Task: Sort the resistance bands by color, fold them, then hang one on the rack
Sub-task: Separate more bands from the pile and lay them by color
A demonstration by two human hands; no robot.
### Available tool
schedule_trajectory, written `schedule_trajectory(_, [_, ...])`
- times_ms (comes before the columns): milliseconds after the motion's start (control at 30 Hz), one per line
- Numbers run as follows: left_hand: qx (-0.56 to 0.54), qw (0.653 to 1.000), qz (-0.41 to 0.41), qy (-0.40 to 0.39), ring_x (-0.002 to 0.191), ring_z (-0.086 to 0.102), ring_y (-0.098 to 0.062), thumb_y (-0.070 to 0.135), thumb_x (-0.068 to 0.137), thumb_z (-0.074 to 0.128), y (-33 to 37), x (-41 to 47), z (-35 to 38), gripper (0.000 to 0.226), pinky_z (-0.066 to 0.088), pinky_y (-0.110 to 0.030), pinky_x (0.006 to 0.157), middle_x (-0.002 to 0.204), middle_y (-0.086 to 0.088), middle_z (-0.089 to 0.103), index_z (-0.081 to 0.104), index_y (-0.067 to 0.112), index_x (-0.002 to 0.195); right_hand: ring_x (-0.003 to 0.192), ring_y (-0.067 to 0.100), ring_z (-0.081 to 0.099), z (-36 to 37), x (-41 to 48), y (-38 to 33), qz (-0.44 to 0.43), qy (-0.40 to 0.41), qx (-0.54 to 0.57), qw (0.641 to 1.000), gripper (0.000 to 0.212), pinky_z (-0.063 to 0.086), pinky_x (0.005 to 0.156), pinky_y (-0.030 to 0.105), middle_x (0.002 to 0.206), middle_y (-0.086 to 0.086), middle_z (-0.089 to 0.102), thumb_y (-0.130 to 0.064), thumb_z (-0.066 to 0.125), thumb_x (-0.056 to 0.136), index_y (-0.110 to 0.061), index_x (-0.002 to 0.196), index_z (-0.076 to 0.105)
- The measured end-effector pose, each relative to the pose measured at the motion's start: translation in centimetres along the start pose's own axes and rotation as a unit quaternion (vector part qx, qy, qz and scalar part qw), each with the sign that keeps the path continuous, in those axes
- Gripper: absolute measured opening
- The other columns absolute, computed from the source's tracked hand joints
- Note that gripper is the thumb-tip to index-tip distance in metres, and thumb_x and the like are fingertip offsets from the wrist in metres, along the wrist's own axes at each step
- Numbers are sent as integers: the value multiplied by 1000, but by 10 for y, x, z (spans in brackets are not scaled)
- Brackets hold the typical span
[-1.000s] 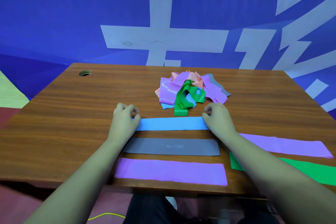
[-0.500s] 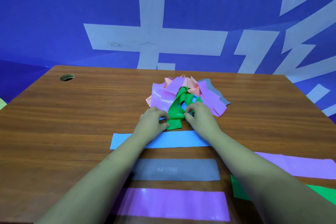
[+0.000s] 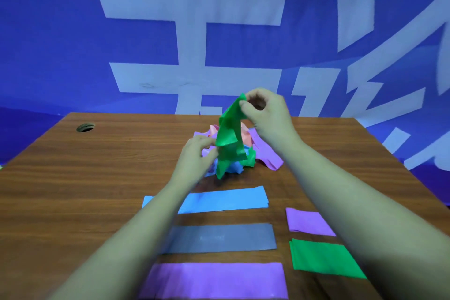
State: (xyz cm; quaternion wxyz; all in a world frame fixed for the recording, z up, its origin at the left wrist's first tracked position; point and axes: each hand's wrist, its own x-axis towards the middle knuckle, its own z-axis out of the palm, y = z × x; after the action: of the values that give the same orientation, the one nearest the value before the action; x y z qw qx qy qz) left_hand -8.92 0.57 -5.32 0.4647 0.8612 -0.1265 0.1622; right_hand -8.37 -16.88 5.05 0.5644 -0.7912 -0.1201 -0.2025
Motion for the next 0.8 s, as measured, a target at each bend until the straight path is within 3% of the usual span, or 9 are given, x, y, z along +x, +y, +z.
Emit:
schedule_trajectory(67, [-67,998,3,22,85,56,-6,16,91,64,29,4,-14,8,37,-22,71,88,14,64,70,22,91,70,13,58,-10,3,-22,-14,16,13,1000,6,51,70,34,73,2,65,-9,63,86,-7,81,64])
schedule_trajectory(133, [-134,991,3,23,69,52,1,16,91,61,58,5,-30,12,37,-17,63,74,18,65,66,23,82,70,15,59,-22,4,-41,-18,30,26,999,9,54,72,43,72,3,64,-11,63,85,-13,77,63])
schedule_trajectory(200, [-192,981,2,10,68,52,-5,22,87,61,83,3,-44,8,41,-23,66,69,6,64,66,18,81,68,17,58,-36,2,-57,-13,52,34,998,14,55,71,47,69,4,63,-12,63,83,-18,71,61])
schedule_trajectory(267, [-225,974,16,-5,75,52,-16,25,80,59,103,-3,-56,18,41,-34,73,78,-18,61,66,9,86,67,16,56,-48,-3,-68,0,75,36,997,18,56,69,44,66,2,59,-10,63,83,-19,68,59])
schedule_trajectory(333, [-267,963,14,-21,76,49,-20,18,80,58,121,-11,-64,13,39,-37,73,78,-17,56,65,10,86,67,16,53,-58,-9,-74,34,83,29,996,20,51,64,38,65,2,57,-8,63,83,-17,66,60])
schedule_trajectory(500, [-308,948,34,-77,74,58,-11,13,81,65,157,-36,-73,7,49,-22,70,78,3,67,67,15,88,63,20,52,-70,-35,-74,207,1,0,978,11,39,58,28,68,14,53,-14,66,80,-10,72,59])
schedule_trajectory(633, [-299,950,50,-78,72,62,-8,4,91,62,180,-48,-76,11,52,-21,70,76,5,70,69,12,89,43,9,56,-86,-63,-77,307,-96,11,947,18,44,60,29,48,-1,58,-11,66,86,-15,71,57])
schedule_trajectory(700, [-300,950,49,-68,69,61,-7,4,92,62,189,-51,-77,10,51,-20,67,75,4,69,69,11,89,52,13,59,-95,-73,-78,307,-127,-39,942,13,46,63,29,59,2,63,-16,70,85,-12,77,60])
schedule_trajectory(800, [-294,953,47,-50,66,59,-7,6,91,63,200,-53,-76,7,49,-20,64,76,1,69,70,9,90,70,20,58,-106,-80,-93,208,-71,-70,973,8,42,57,25,77,8,66,-16,68,86,-9,83,67])
